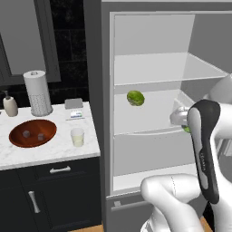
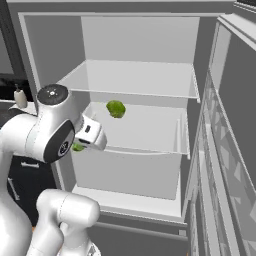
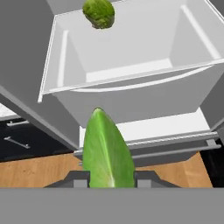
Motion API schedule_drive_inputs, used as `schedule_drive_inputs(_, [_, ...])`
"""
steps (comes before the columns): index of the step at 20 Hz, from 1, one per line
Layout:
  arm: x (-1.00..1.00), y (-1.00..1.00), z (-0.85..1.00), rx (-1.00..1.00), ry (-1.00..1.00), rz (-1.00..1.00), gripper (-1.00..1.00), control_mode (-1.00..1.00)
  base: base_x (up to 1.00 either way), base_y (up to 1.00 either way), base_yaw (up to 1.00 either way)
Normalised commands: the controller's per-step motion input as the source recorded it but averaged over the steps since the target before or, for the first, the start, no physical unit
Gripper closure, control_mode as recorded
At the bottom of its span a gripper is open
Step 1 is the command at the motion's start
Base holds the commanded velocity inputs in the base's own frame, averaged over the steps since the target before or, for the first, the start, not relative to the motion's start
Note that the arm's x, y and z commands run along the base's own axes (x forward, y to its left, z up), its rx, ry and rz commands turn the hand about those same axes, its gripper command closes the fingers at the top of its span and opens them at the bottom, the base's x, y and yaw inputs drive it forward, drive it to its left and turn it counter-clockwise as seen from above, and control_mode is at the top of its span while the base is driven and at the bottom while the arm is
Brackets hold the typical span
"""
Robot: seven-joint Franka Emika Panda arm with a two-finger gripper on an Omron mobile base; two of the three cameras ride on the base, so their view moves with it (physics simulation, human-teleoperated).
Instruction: Grab a lemon wedge from the fridge and one ice cube from the ice bowl, and put them in the glass of lemonade.
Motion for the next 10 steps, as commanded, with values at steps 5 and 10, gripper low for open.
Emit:
schedule_drive_inputs(5, [-0.03, 0.03, 0.0, 0.0, 0.0, 0.0, 1.0, -1.0, 0.0, 0.0, 0.0])
schedule_drive_inputs(10, [-0.04, 0.0, 0.0, 0.0, 0.0, 0.0, 1.0, -1.0, 0.0, 0.0, 0.0])
